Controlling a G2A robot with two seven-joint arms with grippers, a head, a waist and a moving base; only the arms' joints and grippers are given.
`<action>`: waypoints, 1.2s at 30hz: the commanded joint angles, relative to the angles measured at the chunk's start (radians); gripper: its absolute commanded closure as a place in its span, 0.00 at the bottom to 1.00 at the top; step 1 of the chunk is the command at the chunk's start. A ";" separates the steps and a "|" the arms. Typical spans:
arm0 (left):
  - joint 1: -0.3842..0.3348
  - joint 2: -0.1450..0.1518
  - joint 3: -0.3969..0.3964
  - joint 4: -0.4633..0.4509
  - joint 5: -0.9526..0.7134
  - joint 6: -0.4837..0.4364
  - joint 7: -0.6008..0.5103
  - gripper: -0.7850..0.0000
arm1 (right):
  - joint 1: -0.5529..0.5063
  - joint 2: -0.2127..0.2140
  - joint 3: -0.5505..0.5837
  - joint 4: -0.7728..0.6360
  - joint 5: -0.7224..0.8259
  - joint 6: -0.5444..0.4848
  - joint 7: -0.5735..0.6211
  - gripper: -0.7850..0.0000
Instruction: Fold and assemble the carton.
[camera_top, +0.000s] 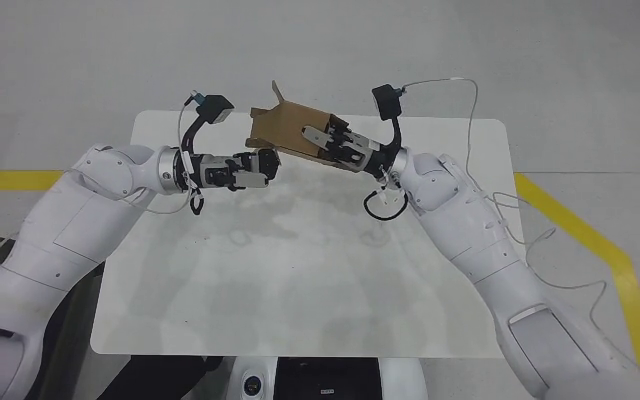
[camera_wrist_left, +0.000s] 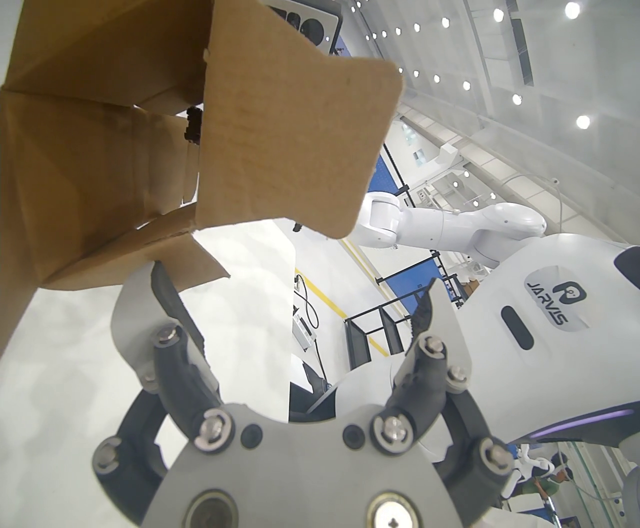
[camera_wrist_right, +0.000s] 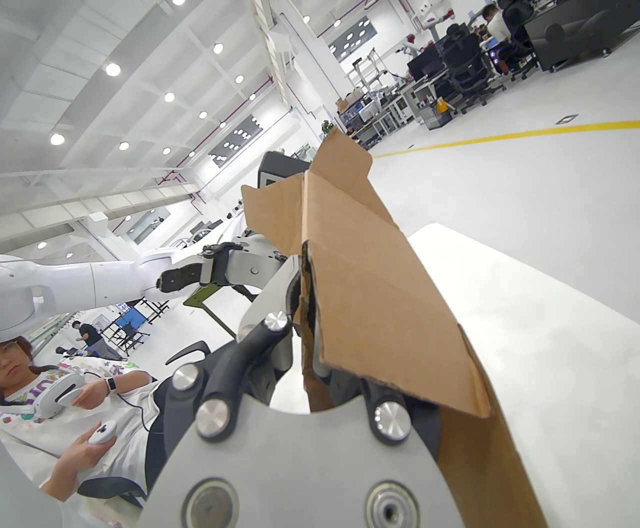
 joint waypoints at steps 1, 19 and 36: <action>0.002 0.000 -0.001 -0.002 -0.001 0.001 -0.001 0.00 | 0.001 -0.003 0.001 0.001 -0.005 0.001 -0.004 1.00; 0.008 -0.009 0.001 -0.004 -0.024 0.030 -0.030 0.00 | -0.014 -0.032 -0.017 -0.012 -0.025 -0.001 -0.042 1.00; 0.005 -0.017 -0.022 0.011 -0.029 0.037 -0.037 0.00 | -0.013 -0.053 -0.026 0.001 -0.033 -0.007 -0.016 1.00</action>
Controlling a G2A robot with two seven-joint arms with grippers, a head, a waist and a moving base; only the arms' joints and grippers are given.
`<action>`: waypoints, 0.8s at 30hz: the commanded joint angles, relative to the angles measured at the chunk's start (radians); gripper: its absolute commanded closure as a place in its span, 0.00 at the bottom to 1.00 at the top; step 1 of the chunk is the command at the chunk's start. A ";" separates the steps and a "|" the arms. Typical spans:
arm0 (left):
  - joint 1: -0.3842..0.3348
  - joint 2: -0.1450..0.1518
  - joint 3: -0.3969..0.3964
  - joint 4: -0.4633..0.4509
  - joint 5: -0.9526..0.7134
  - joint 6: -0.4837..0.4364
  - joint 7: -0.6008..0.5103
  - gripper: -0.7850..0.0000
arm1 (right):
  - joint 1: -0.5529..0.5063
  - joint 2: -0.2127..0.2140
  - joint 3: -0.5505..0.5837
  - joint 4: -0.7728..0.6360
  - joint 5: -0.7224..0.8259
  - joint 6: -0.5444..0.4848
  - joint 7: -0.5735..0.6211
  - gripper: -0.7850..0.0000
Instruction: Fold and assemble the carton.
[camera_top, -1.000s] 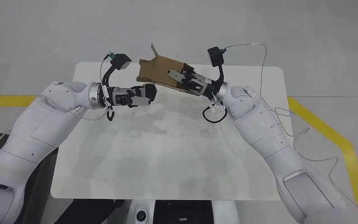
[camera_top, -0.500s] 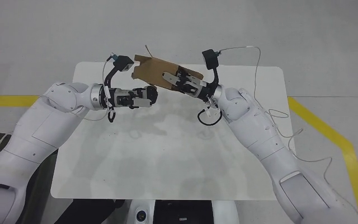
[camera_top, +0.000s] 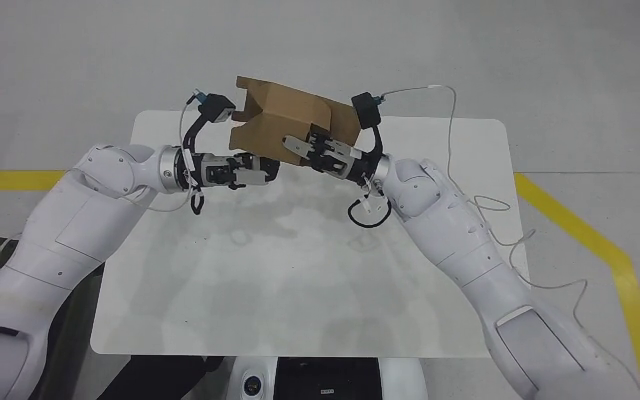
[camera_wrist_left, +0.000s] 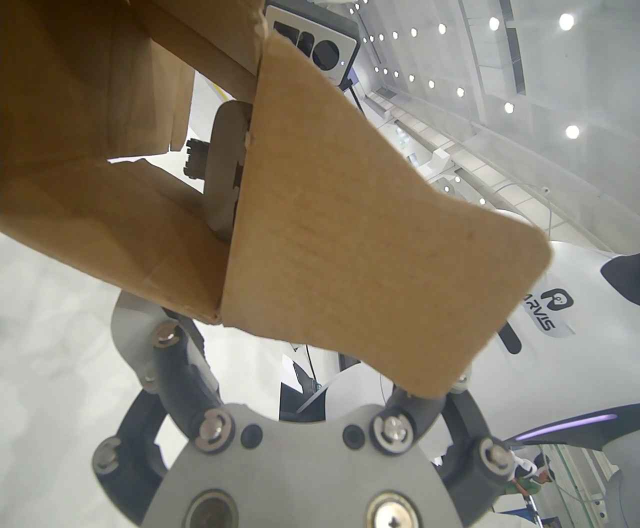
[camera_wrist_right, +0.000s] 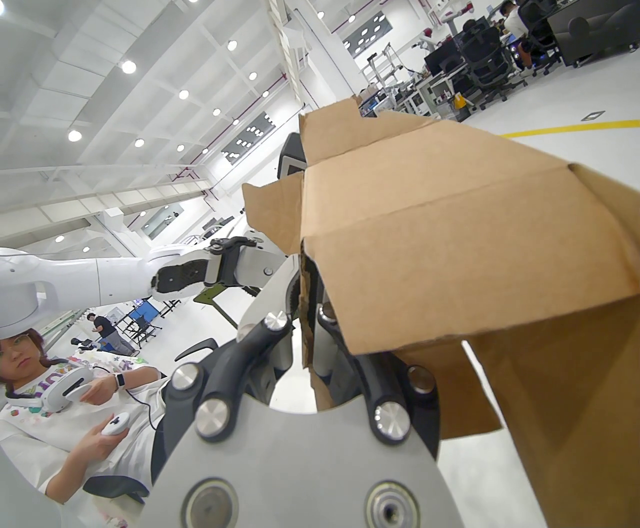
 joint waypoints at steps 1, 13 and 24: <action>0.001 0.000 -0.003 -0.001 0.001 0.000 0.000 0.00 | -0.001 -0.002 0.000 0.001 -0.002 -0.001 0.002 1.00; 0.008 -0.001 -0.016 -0.007 0.007 0.006 -0.006 0.00 | -0.006 -0.009 0.013 0.012 -0.008 -0.001 0.003 1.00; 0.012 0.005 -0.036 0.007 0.034 -0.006 0.006 0.00 | -0.046 0.019 0.103 -0.017 0.030 0.024 0.050 1.00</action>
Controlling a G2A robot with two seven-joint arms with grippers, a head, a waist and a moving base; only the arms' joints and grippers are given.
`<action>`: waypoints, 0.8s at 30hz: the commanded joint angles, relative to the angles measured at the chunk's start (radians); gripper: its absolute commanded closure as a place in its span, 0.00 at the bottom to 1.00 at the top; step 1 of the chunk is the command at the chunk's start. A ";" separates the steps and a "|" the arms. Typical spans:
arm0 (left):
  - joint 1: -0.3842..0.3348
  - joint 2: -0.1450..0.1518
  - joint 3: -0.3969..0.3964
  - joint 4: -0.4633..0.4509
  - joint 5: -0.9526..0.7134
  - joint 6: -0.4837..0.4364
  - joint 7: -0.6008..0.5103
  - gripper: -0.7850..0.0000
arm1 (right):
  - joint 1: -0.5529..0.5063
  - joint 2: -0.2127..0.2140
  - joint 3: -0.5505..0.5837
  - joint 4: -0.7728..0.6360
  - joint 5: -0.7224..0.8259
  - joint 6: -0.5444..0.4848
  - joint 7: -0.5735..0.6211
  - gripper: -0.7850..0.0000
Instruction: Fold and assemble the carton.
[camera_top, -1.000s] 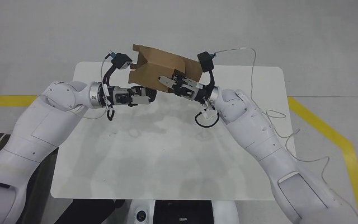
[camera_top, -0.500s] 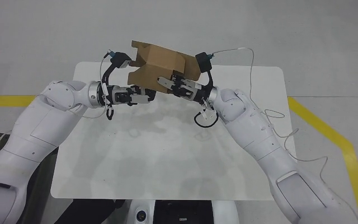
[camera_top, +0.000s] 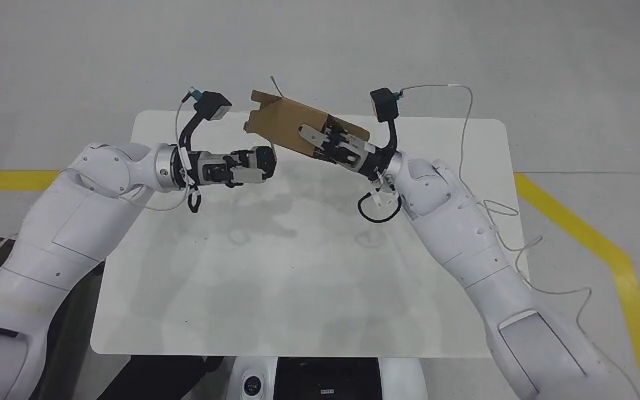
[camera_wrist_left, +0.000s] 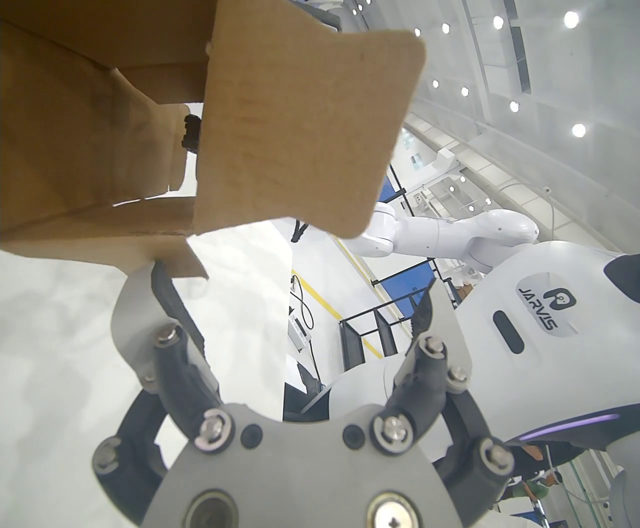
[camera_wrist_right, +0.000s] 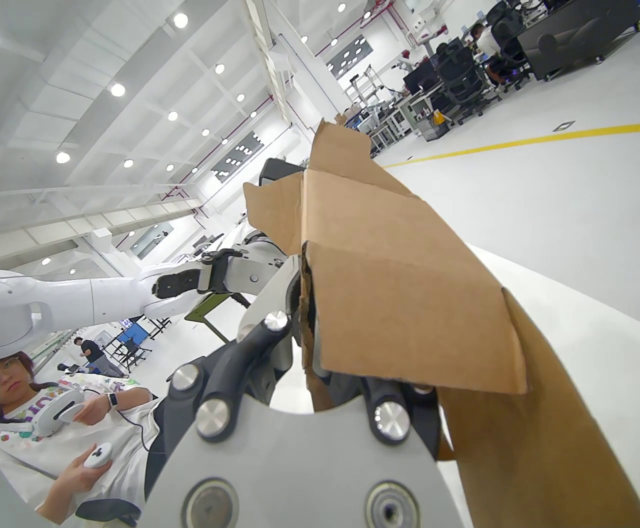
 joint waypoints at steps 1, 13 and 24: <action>0.001 0.002 -0.005 0.010 0.006 -0.006 0.006 0.00 | -0.016 0.010 0.021 -0.015 0.020 0.007 0.032 1.00; -0.006 0.006 -0.021 0.124 0.075 -0.050 0.050 0.00 | -0.145 0.080 0.141 -0.204 0.145 0.070 0.307 1.00; -0.023 -0.017 0.025 0.198 0.306 -0.147 0.148 0.00 | -0.220 0.115 0.193 -0.331 0.211 0.098 0.418 1.00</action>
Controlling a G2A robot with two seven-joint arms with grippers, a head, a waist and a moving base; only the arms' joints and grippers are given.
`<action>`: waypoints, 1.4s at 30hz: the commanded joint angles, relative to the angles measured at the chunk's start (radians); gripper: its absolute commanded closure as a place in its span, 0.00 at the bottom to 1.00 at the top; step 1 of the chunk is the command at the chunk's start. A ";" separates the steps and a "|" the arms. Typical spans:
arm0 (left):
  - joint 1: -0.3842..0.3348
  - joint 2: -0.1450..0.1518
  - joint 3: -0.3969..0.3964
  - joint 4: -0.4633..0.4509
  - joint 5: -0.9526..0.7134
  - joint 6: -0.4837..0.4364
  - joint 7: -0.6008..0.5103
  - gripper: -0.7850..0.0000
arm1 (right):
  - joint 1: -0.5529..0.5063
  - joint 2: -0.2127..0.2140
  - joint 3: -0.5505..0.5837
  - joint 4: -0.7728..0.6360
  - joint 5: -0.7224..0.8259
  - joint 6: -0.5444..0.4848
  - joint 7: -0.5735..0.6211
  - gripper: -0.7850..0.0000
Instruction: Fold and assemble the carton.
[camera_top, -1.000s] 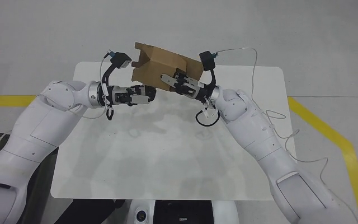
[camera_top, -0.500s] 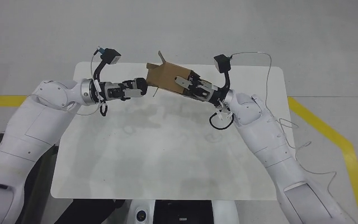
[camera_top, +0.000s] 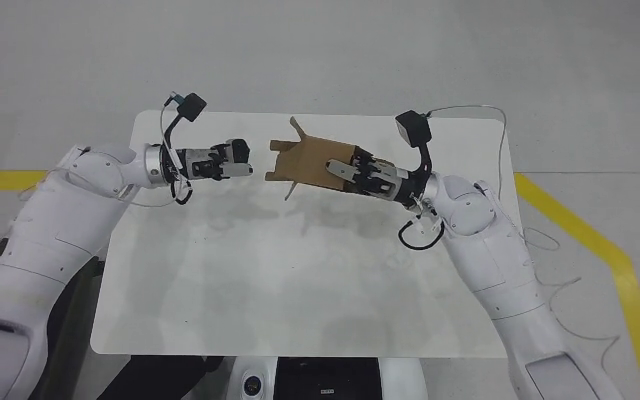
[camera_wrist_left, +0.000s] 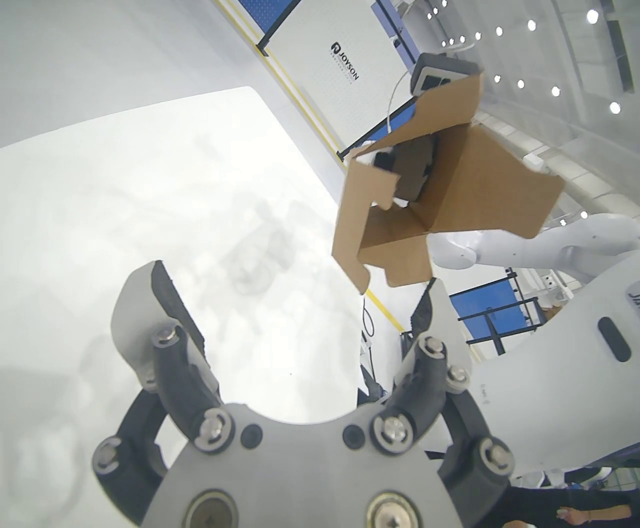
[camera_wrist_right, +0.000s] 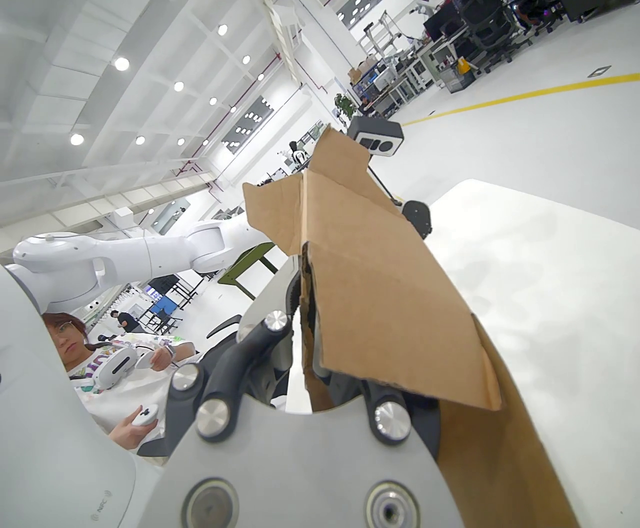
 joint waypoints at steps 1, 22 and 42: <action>-0.002 -0.005 0.007 0.012 0.042 -0.017 0.018 0.00 | -0.005 0.001 -0.005 -0.011 0.007 0.000 0.001 1.00; -0.019 -0.036 0.024 -0.019 0.057 -0.045 0.045 0.00 | 0.039 -0.018 -0.099 0.011 0.015 -0.025 -0.061 1.00; -0.040 -0.032 0.030 -0.014 0.017 -0.034 0.034 0.00 | 0.055 -0.026 -0.162 0.011 0.052 -0.032 -0.037 1.00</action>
